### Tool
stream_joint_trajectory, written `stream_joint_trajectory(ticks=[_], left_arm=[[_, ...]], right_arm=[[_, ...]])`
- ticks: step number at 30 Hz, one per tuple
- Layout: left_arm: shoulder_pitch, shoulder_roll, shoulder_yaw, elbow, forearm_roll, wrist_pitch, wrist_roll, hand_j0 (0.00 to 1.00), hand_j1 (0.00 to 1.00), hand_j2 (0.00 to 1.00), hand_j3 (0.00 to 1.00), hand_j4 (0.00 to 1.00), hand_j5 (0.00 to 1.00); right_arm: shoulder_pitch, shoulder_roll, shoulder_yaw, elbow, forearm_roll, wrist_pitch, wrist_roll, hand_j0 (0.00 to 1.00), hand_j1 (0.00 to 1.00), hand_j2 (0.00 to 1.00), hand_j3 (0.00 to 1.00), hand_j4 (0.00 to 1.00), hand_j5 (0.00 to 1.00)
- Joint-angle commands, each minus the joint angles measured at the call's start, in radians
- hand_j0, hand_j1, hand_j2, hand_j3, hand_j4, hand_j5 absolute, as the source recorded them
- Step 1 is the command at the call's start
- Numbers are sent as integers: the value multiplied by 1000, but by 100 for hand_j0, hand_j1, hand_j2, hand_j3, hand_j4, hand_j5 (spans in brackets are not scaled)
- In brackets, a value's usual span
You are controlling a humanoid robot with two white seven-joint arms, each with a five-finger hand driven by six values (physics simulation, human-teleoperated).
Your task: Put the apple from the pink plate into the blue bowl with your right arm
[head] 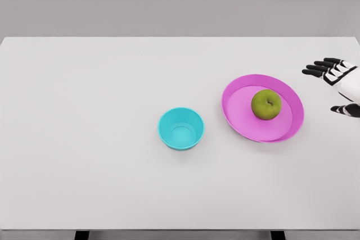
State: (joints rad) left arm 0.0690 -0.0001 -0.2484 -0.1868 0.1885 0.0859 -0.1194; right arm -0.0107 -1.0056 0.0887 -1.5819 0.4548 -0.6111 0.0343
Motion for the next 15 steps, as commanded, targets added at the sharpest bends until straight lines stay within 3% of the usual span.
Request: stream_joint_trajectory(ticks=[1,5,8,12,14,15], left_arm=[[0,0,0,1,0,0,0,100,100,100,100,100,100],[0,0,0,0,0,0,0,100,100,100,100,100,100],[0,0,0,0,0,0,0,100,100,100,100,100,100],[0,0,0,0,0,0,0,100,100,100,100,100,100],[0,0,0,1,0,0,0,100,100,100,100,100,100],[0,0,0,0,0,0,0,100,100,100,100,100,100]], right_arm=[[0,-2,-1,0,-8,0,-1,100,100,100,100,100,100],[-26,-10,17,11,-11,0,-5,100,100,100,100,100,100],[-153,-8,160,66,-8,0,24,100,100,100,100,100,100],[-317,-10,169,83,-13,0,421,100,100,100,100,100,100],[-380,-10,167,83,-13,0,562,100,100,100,100,100,100],[-400,-5,169,82,-13,0,577,100,100,100,100,100,100]])
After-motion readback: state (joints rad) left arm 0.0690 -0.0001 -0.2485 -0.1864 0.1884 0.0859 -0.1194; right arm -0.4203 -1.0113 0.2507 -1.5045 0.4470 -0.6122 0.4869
